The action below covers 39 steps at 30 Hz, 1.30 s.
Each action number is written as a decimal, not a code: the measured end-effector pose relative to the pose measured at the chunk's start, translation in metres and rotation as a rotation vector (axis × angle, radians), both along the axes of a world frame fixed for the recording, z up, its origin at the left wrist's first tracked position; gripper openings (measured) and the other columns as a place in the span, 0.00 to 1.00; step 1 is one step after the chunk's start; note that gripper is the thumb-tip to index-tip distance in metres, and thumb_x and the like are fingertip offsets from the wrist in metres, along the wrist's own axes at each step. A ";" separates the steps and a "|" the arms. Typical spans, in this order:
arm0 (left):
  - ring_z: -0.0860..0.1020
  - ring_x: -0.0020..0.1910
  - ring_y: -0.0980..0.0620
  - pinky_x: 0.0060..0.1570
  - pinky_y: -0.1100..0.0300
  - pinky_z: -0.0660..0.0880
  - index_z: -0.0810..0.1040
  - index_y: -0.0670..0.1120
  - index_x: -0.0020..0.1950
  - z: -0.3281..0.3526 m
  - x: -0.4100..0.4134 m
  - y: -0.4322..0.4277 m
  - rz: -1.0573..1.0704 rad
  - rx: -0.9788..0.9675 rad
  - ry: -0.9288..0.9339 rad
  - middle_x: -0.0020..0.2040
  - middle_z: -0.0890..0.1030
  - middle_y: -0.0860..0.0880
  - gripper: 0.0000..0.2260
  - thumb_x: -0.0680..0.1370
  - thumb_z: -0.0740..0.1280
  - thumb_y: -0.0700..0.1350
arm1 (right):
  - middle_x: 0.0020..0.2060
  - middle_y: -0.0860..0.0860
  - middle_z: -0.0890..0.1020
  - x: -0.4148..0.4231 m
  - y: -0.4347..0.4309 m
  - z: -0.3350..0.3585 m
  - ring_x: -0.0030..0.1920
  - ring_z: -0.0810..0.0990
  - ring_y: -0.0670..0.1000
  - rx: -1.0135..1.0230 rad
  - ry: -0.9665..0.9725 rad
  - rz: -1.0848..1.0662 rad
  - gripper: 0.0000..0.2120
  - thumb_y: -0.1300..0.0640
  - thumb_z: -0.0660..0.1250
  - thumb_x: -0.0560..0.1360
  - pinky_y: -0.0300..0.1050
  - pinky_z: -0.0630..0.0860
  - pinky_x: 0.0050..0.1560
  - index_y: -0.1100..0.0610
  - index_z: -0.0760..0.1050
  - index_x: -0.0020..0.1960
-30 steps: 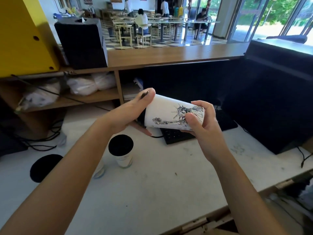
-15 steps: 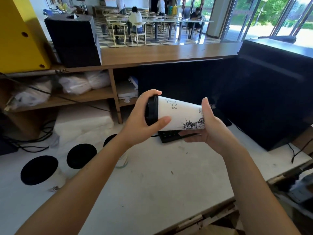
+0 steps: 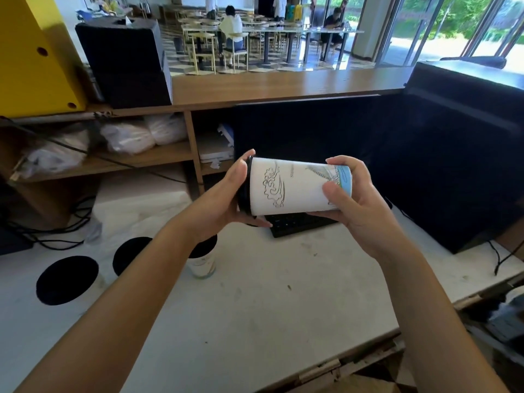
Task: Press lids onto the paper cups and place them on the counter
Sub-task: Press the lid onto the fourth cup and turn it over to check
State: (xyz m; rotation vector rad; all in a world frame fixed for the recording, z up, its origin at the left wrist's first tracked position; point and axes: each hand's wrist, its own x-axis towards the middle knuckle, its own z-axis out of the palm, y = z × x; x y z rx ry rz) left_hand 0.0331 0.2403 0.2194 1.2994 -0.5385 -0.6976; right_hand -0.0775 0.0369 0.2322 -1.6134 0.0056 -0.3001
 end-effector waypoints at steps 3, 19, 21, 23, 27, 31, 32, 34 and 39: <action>0.80 0.53 0.42 0.42 0.45 0.79 0.65 0.57 0.70 0.005 0.006 0.000 0.026 0.067 0.094 0.64 0.76 0.46 0.29 0.70 0.67 0.58 | 0.53 0.43 0.78 -0.001 -0.004 0.000 0.55 0.79 0.41 -0.097 -0.004 0.061 0.22 0.60 0.66 0.75 0.38 0.79 0.49 0.44 0.64 0.64; 0.66 0.66 0.59 0.57 0.69 0.72 0.60 0.56 0.70 0.004 -0.006 -0.010 0.168 0.210 -0.895 0.68 0.64 0.54 0.37 0.66 0.75 0.45 | 0.51 0.57 0.81 0.018 -0.010 -0.020 0.47 0.85 0.54 0.360 0.245 -0.031 0.15 0.47 0.60 0.78 0.49 0.82 0.42 0.54 0.73 0.59; 0.64 0.69 0.60 0.61 0.67 0.71 0.53 0.61 0.73 0.007 -0.003 -0.006 0.092 0.238 -0.799 0.72 0.60 0.56 0.42 0.66 0.74 0.51 | 0.52 0.54 0.80 0.018 -0.011 -0.020 0.51 0.83 0.53 0.340 0.160 -0.039 0.12 0.51 0.62 0.78 0.51 0.82 0.46 0.53 0.73 0.60; 0.64 0.71 0.56 0.66 0.58 0.70 0.49 0.65 0.73 0.012 0.003 -0.002 0.053 0.278 -0.629 0.75 0.59 0.55 0.43 0.65 0.72 0.56 | 0.53 0.52 0.80 0.017 -0.010 -0.019 0.54 0.81 0.52 0.287 0.116 -0.035 0.17 0.54 0.63 0.77 0.51 0.81 0.50 0.52 0.69 0.65; 0.68 0.69 0.52 0.67 0.47 0.68 0.56 0.62 0.73 0.016 0.017 0.002 0.013 0.374 -0.502 0.71 0.66 0.54 0.42 0.63 0.73 0.57 | 0.55 0.52 0.81 0.020 -0.014 -0.013 0.56 0.81 0.52 0.265 0.078 -0.009 0.25 0.56 0.66 0.75 0.52 0.80 0.54 0.51 0.64 0.70; 0.69 0.65 0.56 0.62 0.60 0.71 0.60 0.55 0.72 0.019 0.024 -0.010 0.069 0.464 -0.609 0.63 0.70 0.58 0.39 0.67 0.76 0.48 | 0.55 0.55 0.82 0.039 -0.021 0.004 0.57 0.81 0.55 0.279 0.089 0.007 0.23 0.55 0.68 0.73 0.54 0.79 0.55 0.56 0.69 0.67; 0.70 0.63 0.57 0.58 0.65 0.71 0.61 0.53 0.71 0.020 0.024 -0.015 0.115 0.458 -0.636 0.61 0.71 0.58 0.37 0.67 0.76 0.48 | 0.53 0.54 0.82 0.046 -0.022 0.010 0.55 0.81 0.55 0.304 0.098 -0.002 0.20 0.55 0.68 0.73 0.55 0.79 0.55 0.57 0.71 0.64; 0.72 0.60 0.56 0.52 0.67 0.72 0.64 0.51 0.69 0.020 0.025 -0.026 0.223 0.431 -0.665 0.61 0.72 0.56 0.36 0.65 0.77 0.50 | 0.47 0.52 0.81 0.062 -0.025 0.024 0.53 0.80 0.55 0.347 0.107 -0.030 0.11 0.56 0.67 0.75 0.56 0.79 0.56 0.57 0.75 0.56; 0.73 0.59 0.54 0.54 0.61 0.73 0.63 0.49 0.69 0.013 0.030 -0.060 0.339 0.385 -0.596 0.63 0.72 0.53 0.37 0.66 0.76 0.55 | 0.46 0.52 0.82 0.102 -0.026 0.076 0.47 0.82 0.53 0.214 0.024 -0.072 0.19 0.59 0.72 0.71 0.52 0.79 0.52 0.62 0.74 0.60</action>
